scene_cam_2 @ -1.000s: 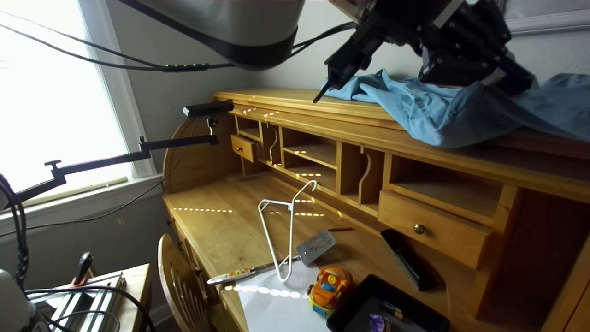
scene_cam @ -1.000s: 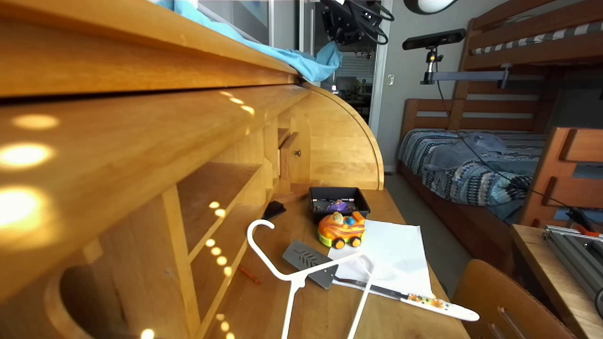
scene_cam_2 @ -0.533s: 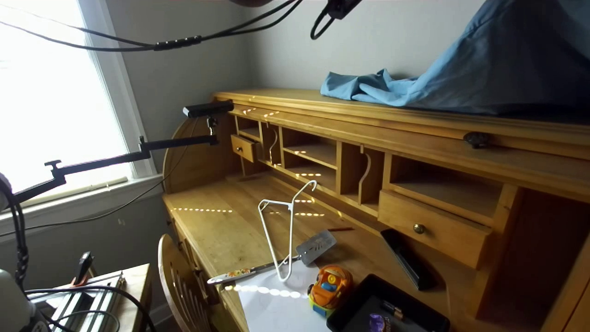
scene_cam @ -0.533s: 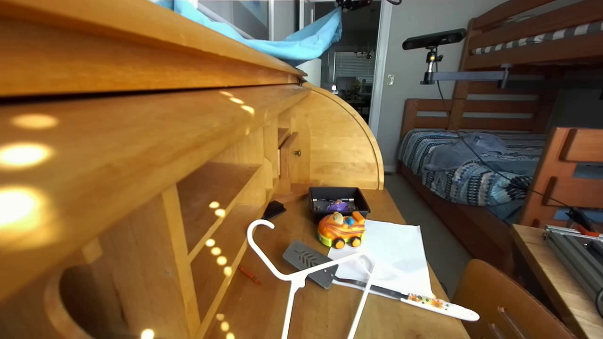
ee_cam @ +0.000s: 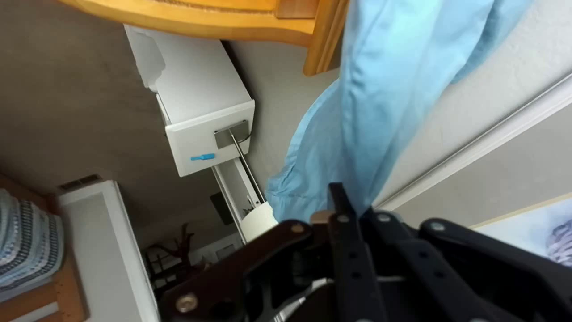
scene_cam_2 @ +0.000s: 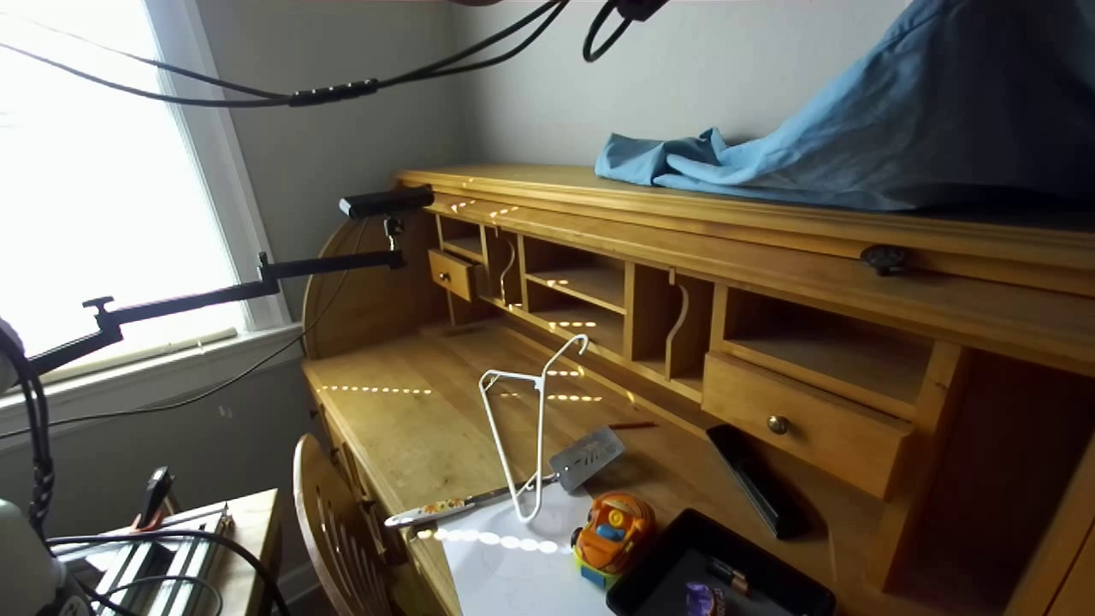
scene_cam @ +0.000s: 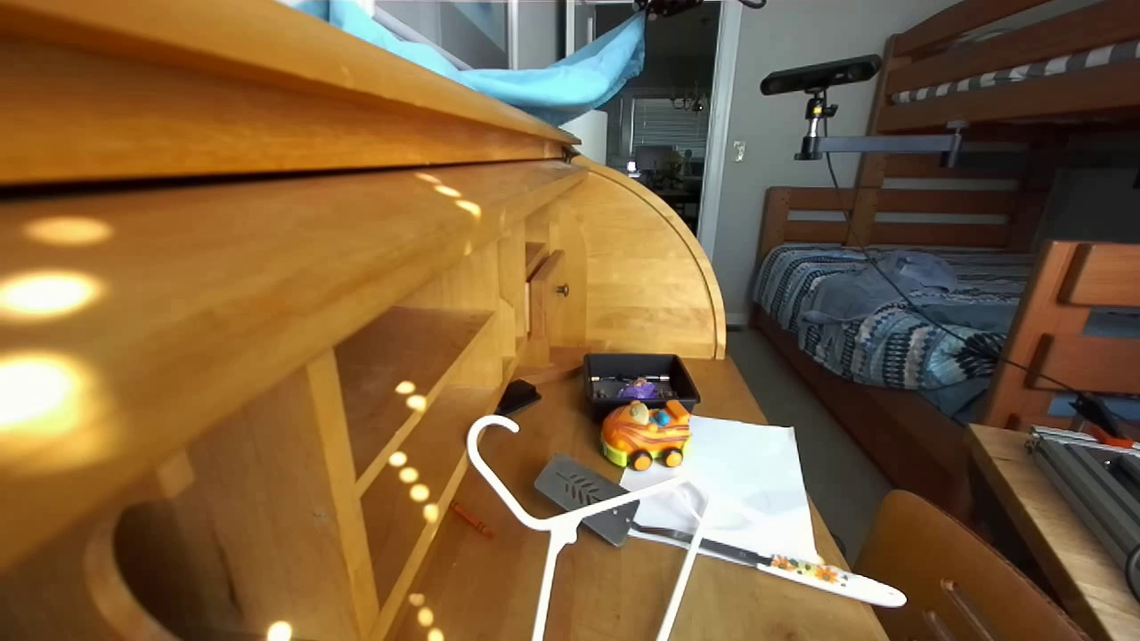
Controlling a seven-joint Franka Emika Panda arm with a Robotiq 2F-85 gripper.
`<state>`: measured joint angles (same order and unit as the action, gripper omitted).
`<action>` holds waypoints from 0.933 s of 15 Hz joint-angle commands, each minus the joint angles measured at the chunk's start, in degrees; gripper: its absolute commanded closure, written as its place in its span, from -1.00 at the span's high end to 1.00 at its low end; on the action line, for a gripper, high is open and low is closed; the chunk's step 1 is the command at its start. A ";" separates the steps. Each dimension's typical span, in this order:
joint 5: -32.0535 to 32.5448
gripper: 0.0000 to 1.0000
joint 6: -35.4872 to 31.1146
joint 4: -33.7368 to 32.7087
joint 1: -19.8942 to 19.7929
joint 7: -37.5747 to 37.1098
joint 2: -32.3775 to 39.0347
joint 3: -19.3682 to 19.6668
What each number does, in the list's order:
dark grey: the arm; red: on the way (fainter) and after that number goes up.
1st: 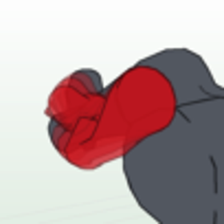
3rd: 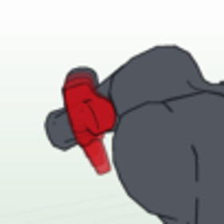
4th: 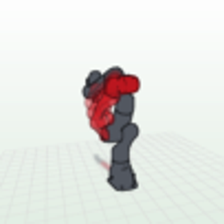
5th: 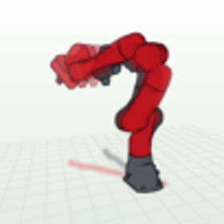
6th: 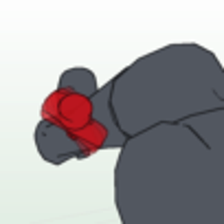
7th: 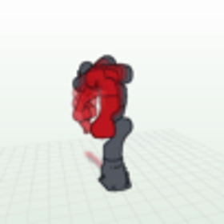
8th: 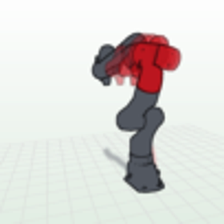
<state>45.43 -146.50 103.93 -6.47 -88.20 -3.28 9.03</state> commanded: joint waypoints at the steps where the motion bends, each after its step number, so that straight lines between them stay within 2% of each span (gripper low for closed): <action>1: -6.06 -0.99 -3.65 -7.31 -2.06 11.94 4.34 1.07; 3: -10.81 -0.99 -3.52 -10.43 -1.82 21.11 6.89 0.73; 8: -23.73 -0.99 3.76 -26.17 -1.08 42.66 16.67 -0.70; 11: -27.86 -0.99 7.17 -35.07 -0.74 49.38 22.24 -0.21; 14: -31.06 -0.99 10.63 -43.45 -0.64 52.89 27.66 0.34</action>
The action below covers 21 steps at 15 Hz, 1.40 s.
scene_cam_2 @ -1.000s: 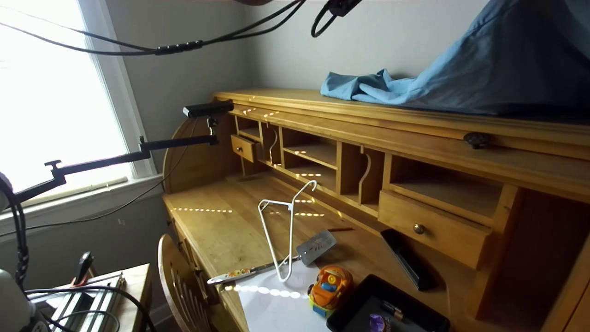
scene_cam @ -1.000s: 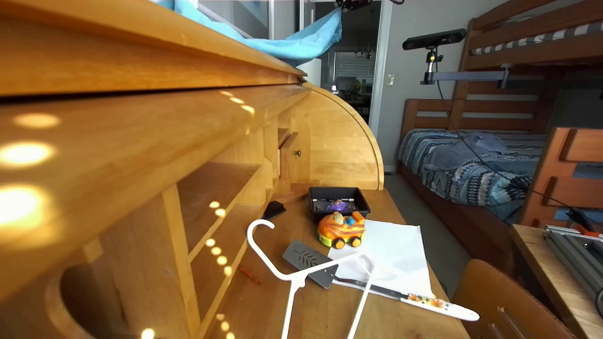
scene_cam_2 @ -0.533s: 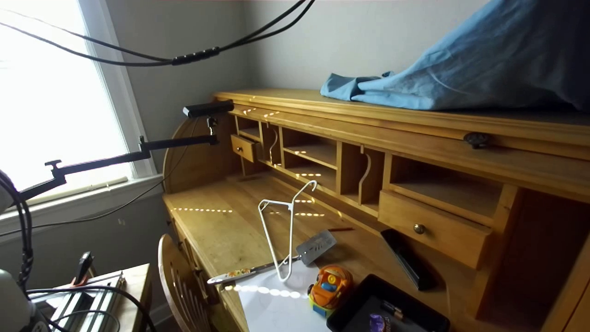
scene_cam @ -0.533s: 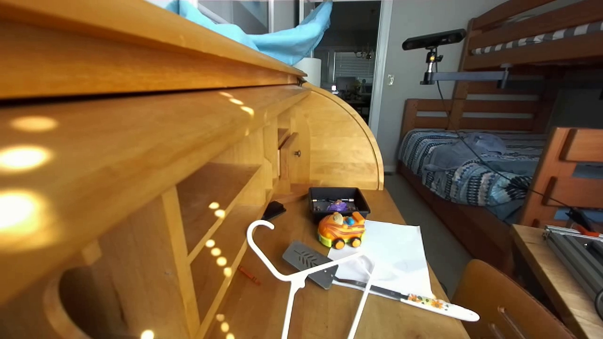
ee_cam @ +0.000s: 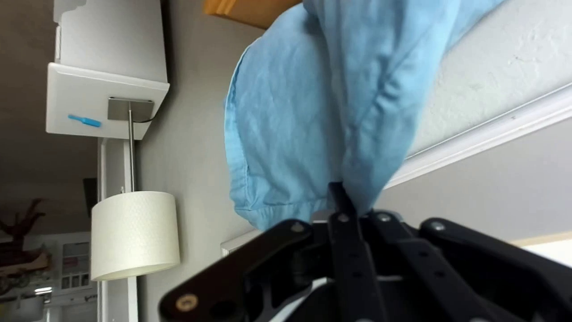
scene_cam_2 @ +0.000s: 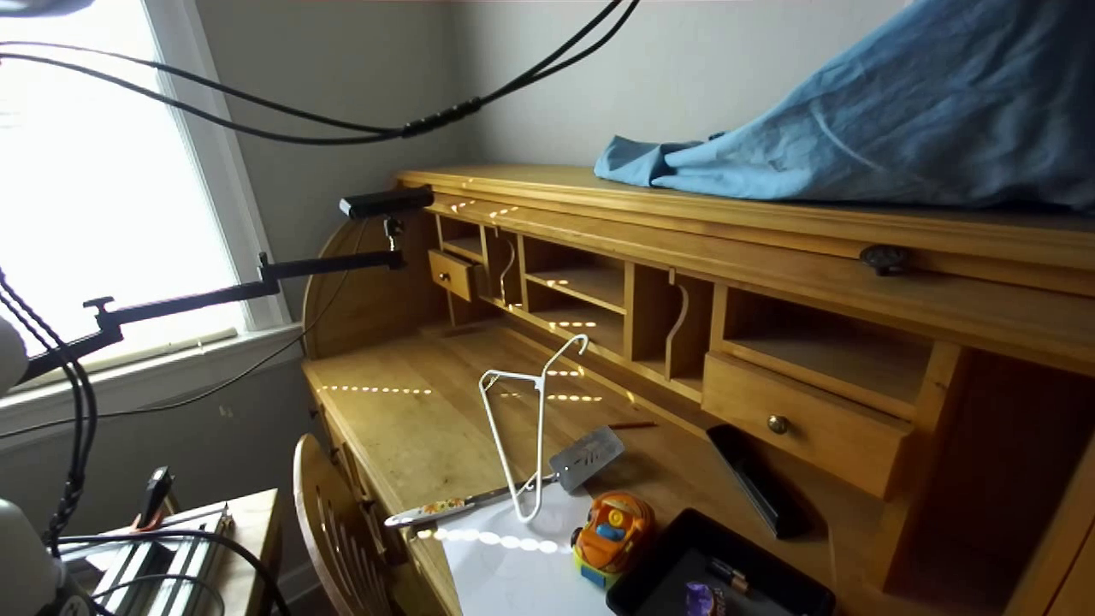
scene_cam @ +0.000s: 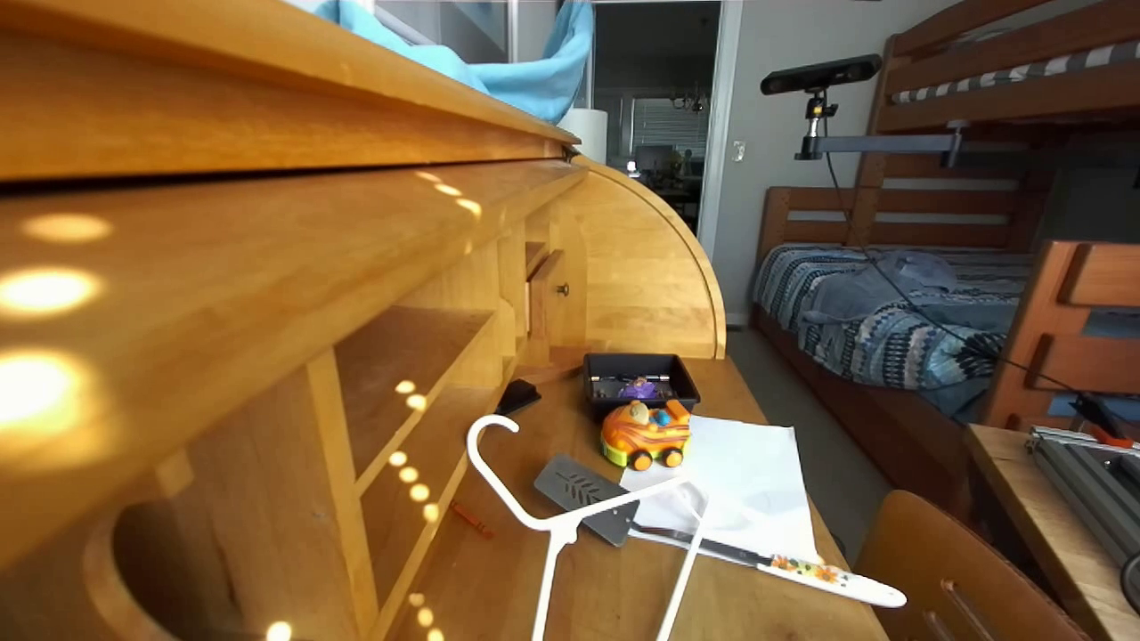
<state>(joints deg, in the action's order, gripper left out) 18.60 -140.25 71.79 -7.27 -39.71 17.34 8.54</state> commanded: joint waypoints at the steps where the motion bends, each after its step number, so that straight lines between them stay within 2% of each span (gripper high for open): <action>1: -5.76 -0.99 5.82 -13.95 0.02 5.27 8.69 0.71; 2: -2.16 -0.95 2.41 -5.14 0.00 2.25 3.42 0.16; 4: -3.29 -0.95 3.79 -9.09 0.00 3.27 6.13 0.22; 8: -3.52 -0.99 4.04 -11.28 -0.01 3.48 7.64 0.30; 10: -6.36 -0.99 3.30 -13.16 -1.75 9.96 9.30 -2.10; 13: -10.55 -0.99 2.62 -19.86 -3.94 17.09 14.36 -5.44; 14: -13.09 -0.99 3.10 -22.80 -2.69 19.40 16.25 -3.73; 15: -14.32 -0.99 3.57 -25.10 -2.74 20.85 17.86 -4.15; 16: -14.15 -0.99 4.85 -28.14 -4.15 22.12 19.66 -6.44; 21: -15.80 -0.99 9.93 -39.46 -3.96 23.98 27.30 -9.21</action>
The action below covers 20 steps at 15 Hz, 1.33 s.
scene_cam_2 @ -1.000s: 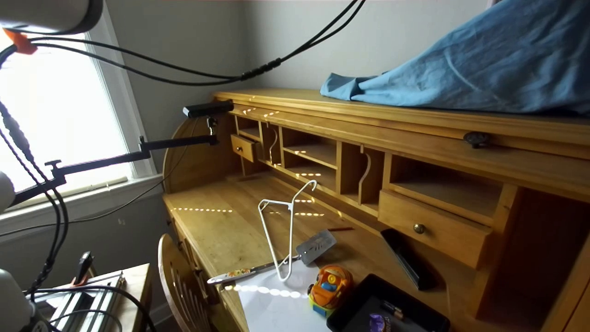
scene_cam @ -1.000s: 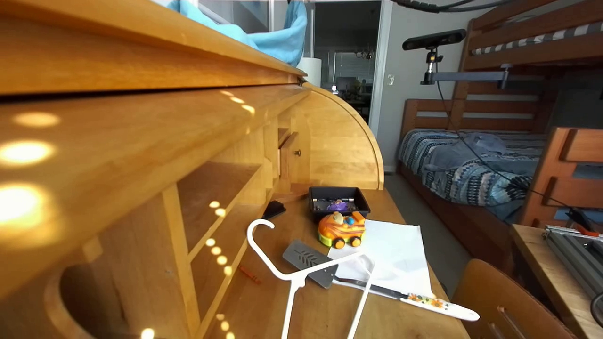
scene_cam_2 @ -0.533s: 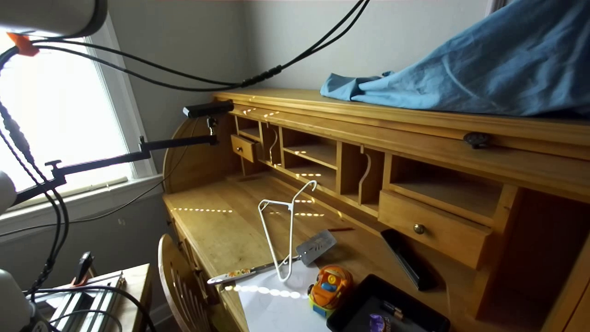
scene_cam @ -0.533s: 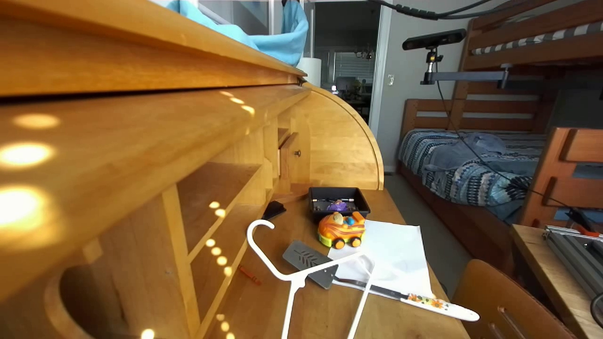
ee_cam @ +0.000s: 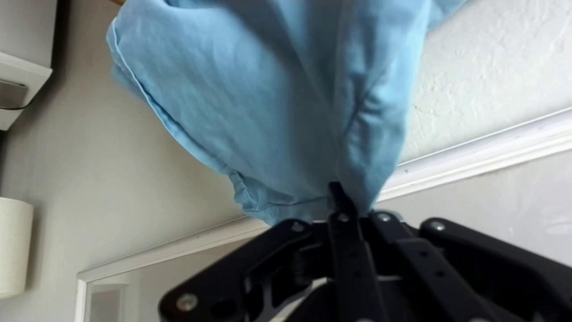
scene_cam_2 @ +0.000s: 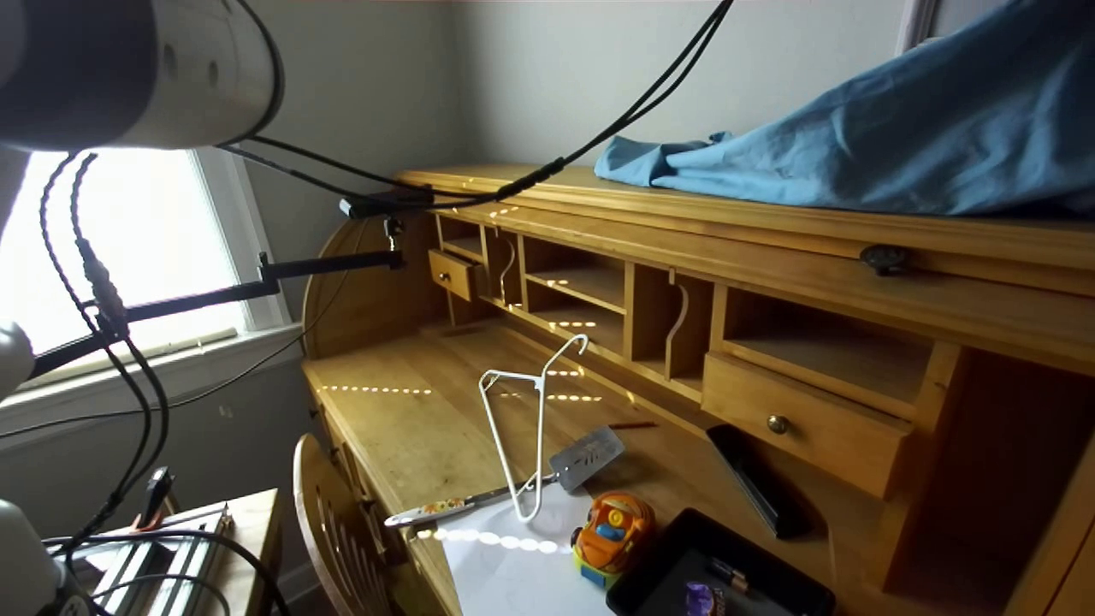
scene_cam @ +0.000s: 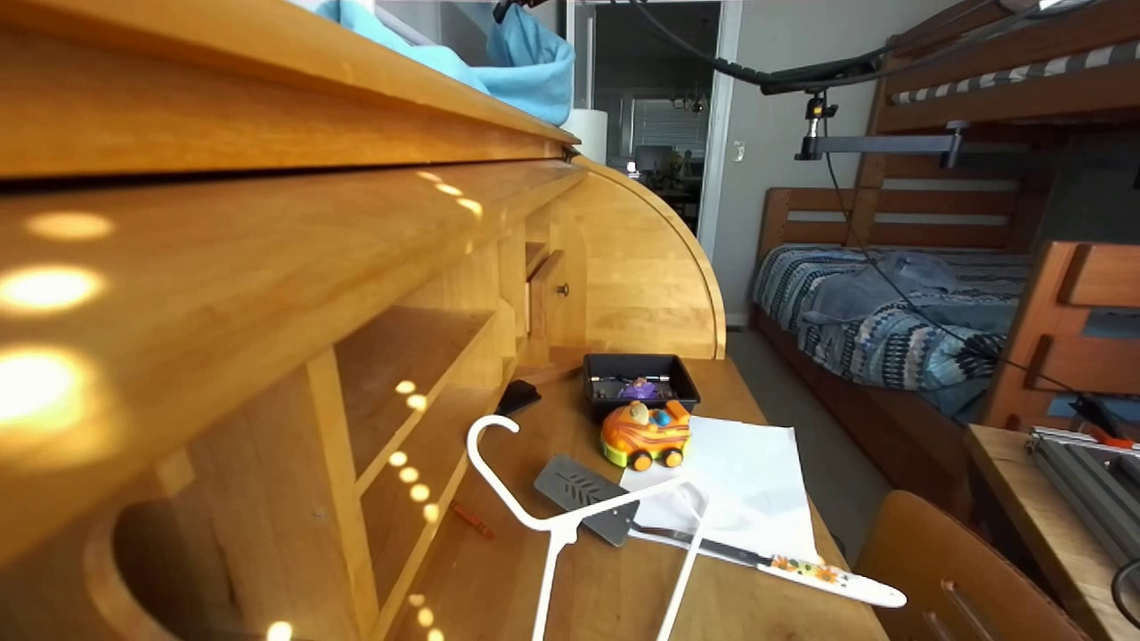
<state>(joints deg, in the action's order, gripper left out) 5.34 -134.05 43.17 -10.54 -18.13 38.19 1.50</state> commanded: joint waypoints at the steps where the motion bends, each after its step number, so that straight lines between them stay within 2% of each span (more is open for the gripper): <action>1: -2.46 -0.99 3.93 -12.39 -0.43 1.79 7.80 -2.49; 2: -4.23 -0.99 3.60 -12.32 0.79 2.09 8.15 -0.68; 6: -6.11 -0.99 5.57 -17.01 1.45 -0.14 12.07 -0.52; 7: -4.63 -0.99 4.64 -15.43 1.12 -2.20 11.50 -1.52; 13: -3.07 -0.99 4.49 -15.89 1.88 -11.82 12.79 0.66; 14: -3.16 -0.45 4.92 -15.80 1.95 -12.69 12.76 0.76; 15: -3.28 -0.43 4.89 -15.83 1.94 -13.04 12.81 0.72; 19: -3.12 0.10 4.08 -16.42 1.93 -11.99 11.68 0.48; 20: -4.62 0.23 6.29 -21.45 2.36 -11.31 13.55 2.18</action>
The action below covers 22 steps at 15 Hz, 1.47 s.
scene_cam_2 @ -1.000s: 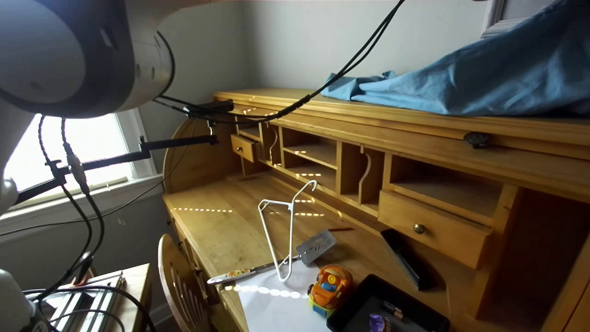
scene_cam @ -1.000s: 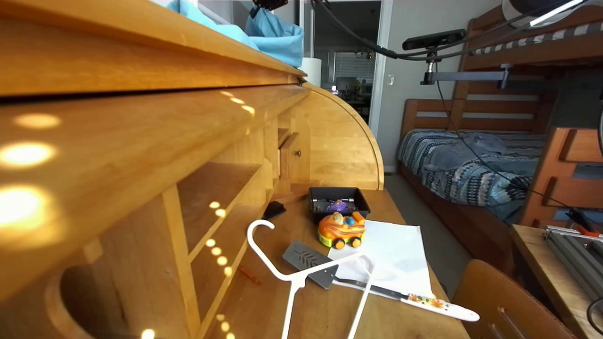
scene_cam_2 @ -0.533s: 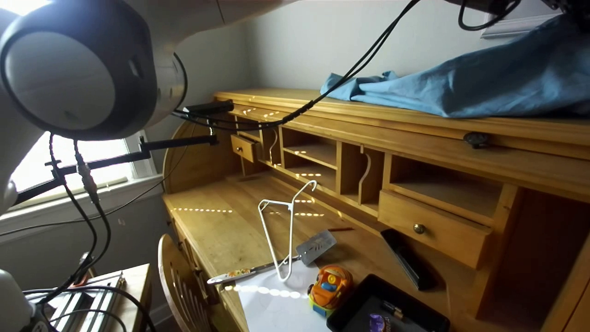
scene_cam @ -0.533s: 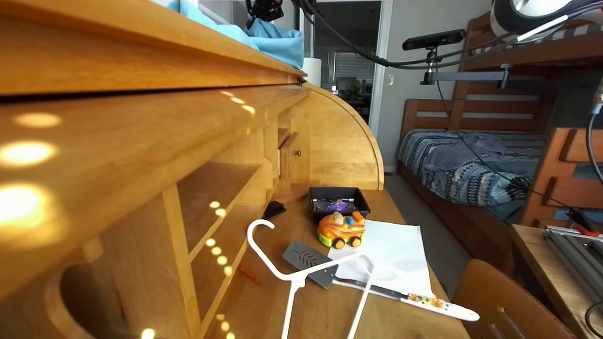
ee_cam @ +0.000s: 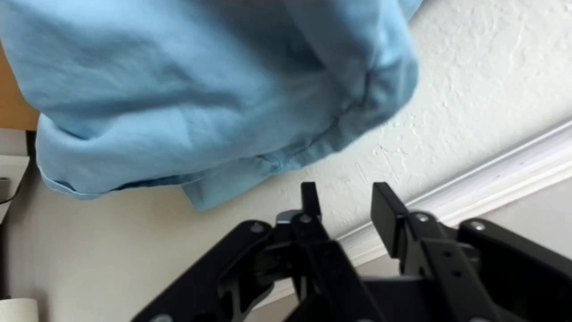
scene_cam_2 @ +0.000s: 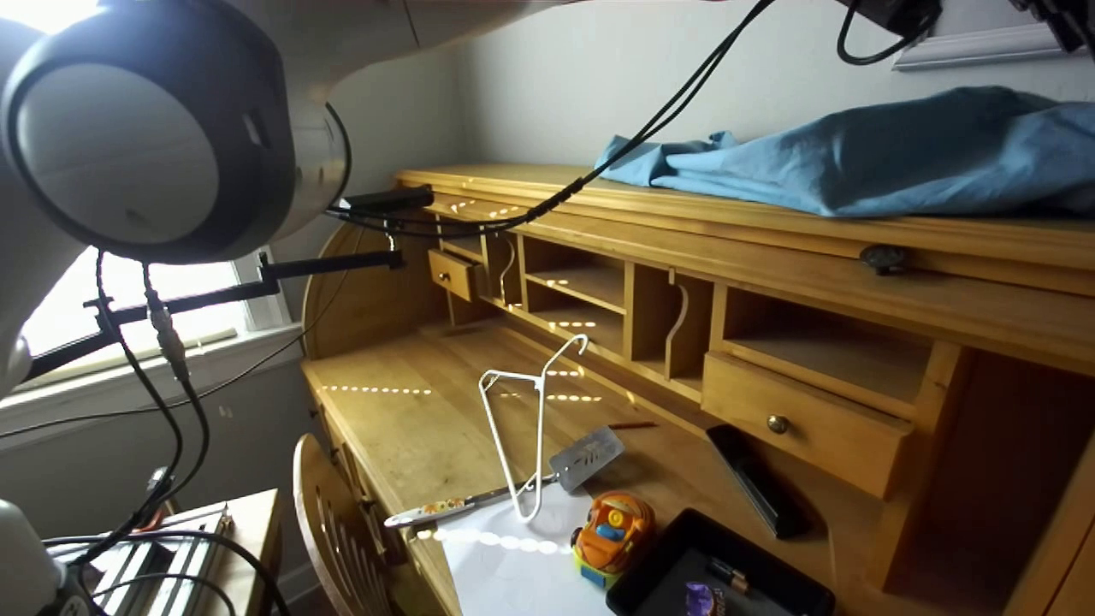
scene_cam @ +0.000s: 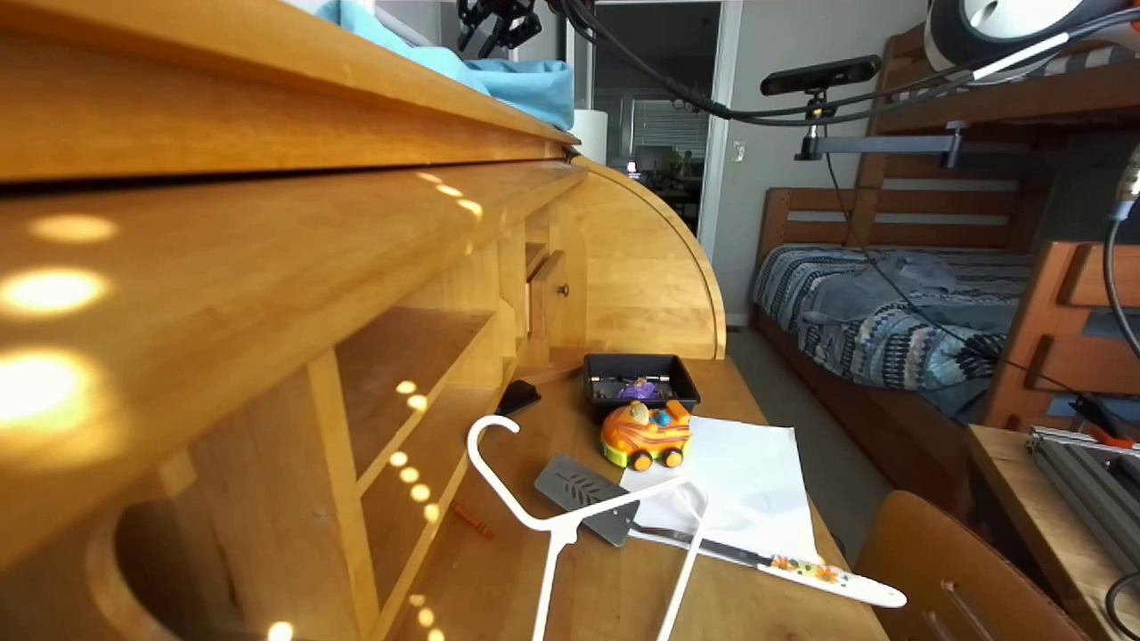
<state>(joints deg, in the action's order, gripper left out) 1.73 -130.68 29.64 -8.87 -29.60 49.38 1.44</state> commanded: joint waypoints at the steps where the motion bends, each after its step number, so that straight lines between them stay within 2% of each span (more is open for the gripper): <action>1: -0.95 0.39 3.46 -8.66 0.65 0.26 1.68 2.45; 2: -1.09 0.51 4.40 -9.65 0.53 0.84 0.96 2.47; 3: -0.87 0.67 2.49 -4.34 0.81 1.30 -2.90 2.64; 5: -1.62 0.96 5.48 -4.28 0.74 5.25 -4.60 1.52; 9: -2.31 1.00 15.27 -3.24 1.61 9.84 -8.46 0.28; 14: -0.07 1.00 25.80 -3.57 4.66 8.12 -10.47 1.94; 17: 1.96 1.00 29.05 -3.90 6.09 7.25 -10.44 3.93; 19: 4.37 1.00 29.87 -4.38 6.78 8.97 -10.28 5.89; 22: 5.30 1.00 30.45 -4.53 6.61 13.23 -10.45 6.22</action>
<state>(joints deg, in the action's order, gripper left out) 5.56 -102.01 24.20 -2.51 -19.70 40.29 7.06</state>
